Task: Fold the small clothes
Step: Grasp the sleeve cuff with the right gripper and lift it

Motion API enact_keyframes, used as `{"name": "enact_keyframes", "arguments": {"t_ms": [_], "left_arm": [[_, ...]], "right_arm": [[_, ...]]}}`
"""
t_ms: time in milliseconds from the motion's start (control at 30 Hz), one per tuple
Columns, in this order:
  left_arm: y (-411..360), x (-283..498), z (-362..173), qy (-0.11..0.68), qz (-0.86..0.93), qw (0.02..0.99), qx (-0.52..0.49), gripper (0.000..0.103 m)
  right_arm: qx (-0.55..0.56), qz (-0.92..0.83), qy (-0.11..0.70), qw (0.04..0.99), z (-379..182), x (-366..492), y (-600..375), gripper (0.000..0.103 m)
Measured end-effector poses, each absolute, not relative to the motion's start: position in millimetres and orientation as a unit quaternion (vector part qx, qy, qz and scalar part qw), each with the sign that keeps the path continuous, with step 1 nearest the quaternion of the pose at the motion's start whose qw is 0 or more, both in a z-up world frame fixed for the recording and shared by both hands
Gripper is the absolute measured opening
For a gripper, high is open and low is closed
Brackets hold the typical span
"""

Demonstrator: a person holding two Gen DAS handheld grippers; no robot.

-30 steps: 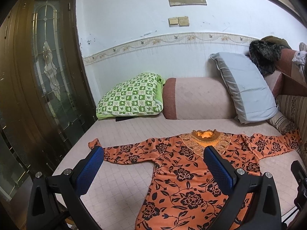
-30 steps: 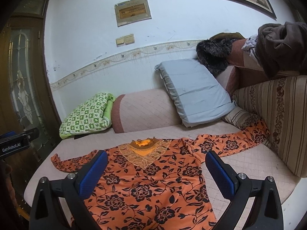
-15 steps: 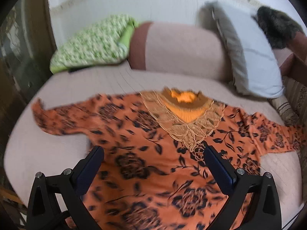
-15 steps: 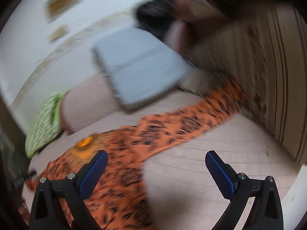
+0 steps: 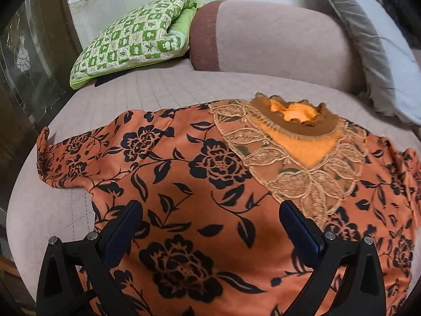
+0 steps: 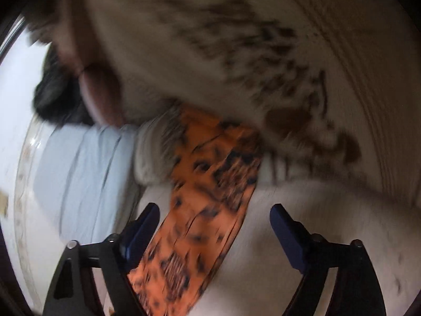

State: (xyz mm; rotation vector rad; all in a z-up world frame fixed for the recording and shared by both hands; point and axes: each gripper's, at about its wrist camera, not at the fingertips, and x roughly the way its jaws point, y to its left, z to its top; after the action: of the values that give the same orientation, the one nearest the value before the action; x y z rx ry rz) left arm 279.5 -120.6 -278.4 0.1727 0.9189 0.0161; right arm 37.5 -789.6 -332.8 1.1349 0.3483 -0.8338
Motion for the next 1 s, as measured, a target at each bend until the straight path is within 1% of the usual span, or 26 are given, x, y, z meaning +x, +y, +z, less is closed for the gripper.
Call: {"name": "enact_keyframes", "arguments": {"t_ms": [100,167,333,367,400,467,500,567,600,633,667,700,800,1000], "left_arm": [[-135.6,287.9,-278.0,0.452,-0.008,0.889,0.069,0.103],[-142.7,288.6,-281.4,0.456,-0.015,0.886,0.08,0.103],[-152.9,288.0,-283.6,0.459,-0.029,0.883,0.091,0.103],[-151.9,287.5,-283.4,0.46,-0.029,0.883,0.092,0.103],[-150.9,287.2,-282.6,0.46,-0.03,0.883,0.091,0.103],[-147.4,286.7,-279.9,0.46,-0.031,0.883,0.087,0.103],[-146.1,286.7,-278.1,0.461,-0.033,0.883,0.083,0.103],[-141.3,285.3,-273.8,0.46,-0.037,0.884,0.078,0.103],[-139.6,284.8,-271.9,0.46,-0.039,0.884,0.078,0.103],[-138.2,284.3,-270.3,0.458,-0.041,0.885,0.077,0.103],[-135.5,283.3,-267.6,0.456,-0.043,0.886,0.078,0.103],[-133.5,282.8,-266.0,0.453,-0.044,0.887,0.078,0.103],[-125.6,284.5,-263.3,0.451,-0.041,0.889,0.074,0.103],[-107.5,290.7,-267.3,0.452,-0.022,0.889,0.071,0.103]], "right_arm": [[0.496,-0.437,0.154,0.735,-337.9,42.5,-804.8,0.085],[0.474,-0.467,0.139,0.734,-341.4,50.4,-810.0,0.084],[0.425,-0.515,0.164,0.727,-346.2,78.1,-812.6,0.085],[0.41,-0.525,0.17,0.726,-345.3,84.5,-809.8,0.082],[0.398,-0.533,0.175,0.726,-345.0,88.5,-805.8,0.078],[0.388,-0.545,0.177,0.722,-344.7,93.0,-800.8,0.061],[0.387,-0.55,0.177,0.718,-344.5,93.1,-799.3,0.055],[0.389,-0.562,0.179,0.708,-348.6,89.6,-798.1,0.034],[0.393,-0.563,0.177,0.706,-348.0,85.2,-797.0,0.03],[0.398,-0.56,0.174,0.706,-347.0,80.8,-796.9,0.021],[0.404,-0.553,0.168,0.709,-344.7,76.5,-795.9,0.006],[0.406,-0.548,0.166,0.713,-342.5,74.6,-795.8,0.002],[0.406,-0.523,0.167,0.731,-332.7,68.9,-788.7,0.002],[0.47,-0.439,0.127,0.755,-317.1,62.5,-781.5,0.002]]}}
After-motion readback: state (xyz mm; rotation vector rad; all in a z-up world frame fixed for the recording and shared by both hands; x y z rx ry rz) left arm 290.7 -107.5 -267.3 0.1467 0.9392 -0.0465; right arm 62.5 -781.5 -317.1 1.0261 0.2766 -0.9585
